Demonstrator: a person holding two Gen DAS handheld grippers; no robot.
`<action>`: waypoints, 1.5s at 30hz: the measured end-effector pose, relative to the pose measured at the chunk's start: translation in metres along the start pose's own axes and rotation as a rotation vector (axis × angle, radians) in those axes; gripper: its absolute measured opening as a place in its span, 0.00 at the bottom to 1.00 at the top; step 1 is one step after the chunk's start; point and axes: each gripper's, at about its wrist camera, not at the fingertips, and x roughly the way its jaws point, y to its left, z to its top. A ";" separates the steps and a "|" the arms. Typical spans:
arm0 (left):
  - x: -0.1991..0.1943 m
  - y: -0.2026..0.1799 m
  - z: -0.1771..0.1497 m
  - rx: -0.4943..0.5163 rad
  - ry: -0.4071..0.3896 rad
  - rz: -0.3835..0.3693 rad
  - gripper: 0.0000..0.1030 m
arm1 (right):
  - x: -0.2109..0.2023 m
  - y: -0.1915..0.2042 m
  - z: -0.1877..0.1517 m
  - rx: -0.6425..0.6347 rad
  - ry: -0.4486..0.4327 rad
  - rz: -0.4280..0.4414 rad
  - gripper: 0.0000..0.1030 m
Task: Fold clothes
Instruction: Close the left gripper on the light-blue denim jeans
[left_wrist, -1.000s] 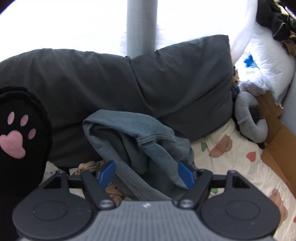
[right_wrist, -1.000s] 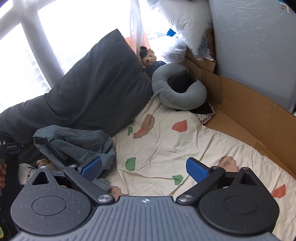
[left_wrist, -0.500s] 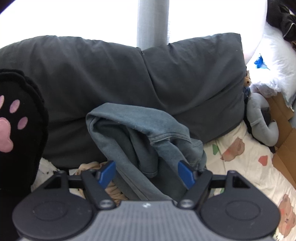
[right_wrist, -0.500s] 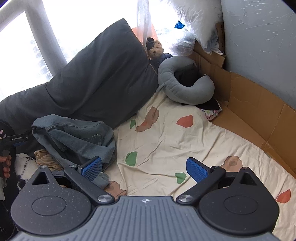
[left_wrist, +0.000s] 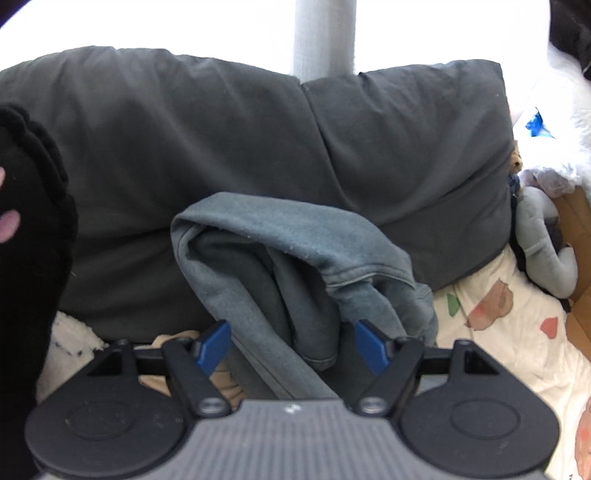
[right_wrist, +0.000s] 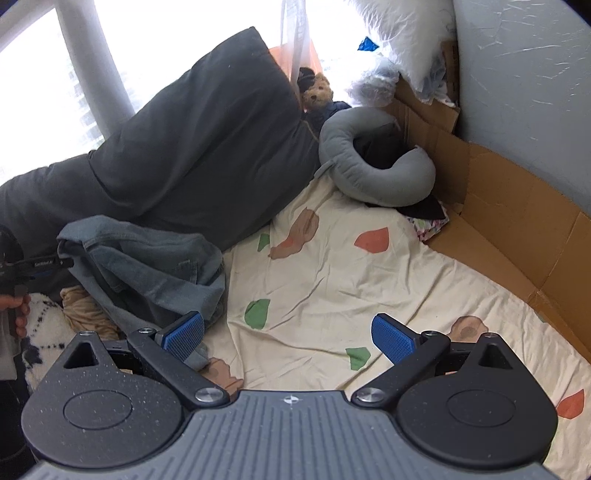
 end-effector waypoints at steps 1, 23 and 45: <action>0.003 0.001 -0.001 -0.007 -0.002 -0.001 0.74 | 0.003 0.000 -0.002 -0.010 0.005 0.001 0.97; 0.065 0.044 -0.012 -0.129 -0.057 0.069 0.63 | 0.067 -0.024 -0.039 -0.029 0.061 0.001 0.97; -0.017 -0.005 -0.004 -0.016 -0.302 -0.143 0.04 | 0.086 -0.025 -0.059 -0.021 0.117 0.042 0.96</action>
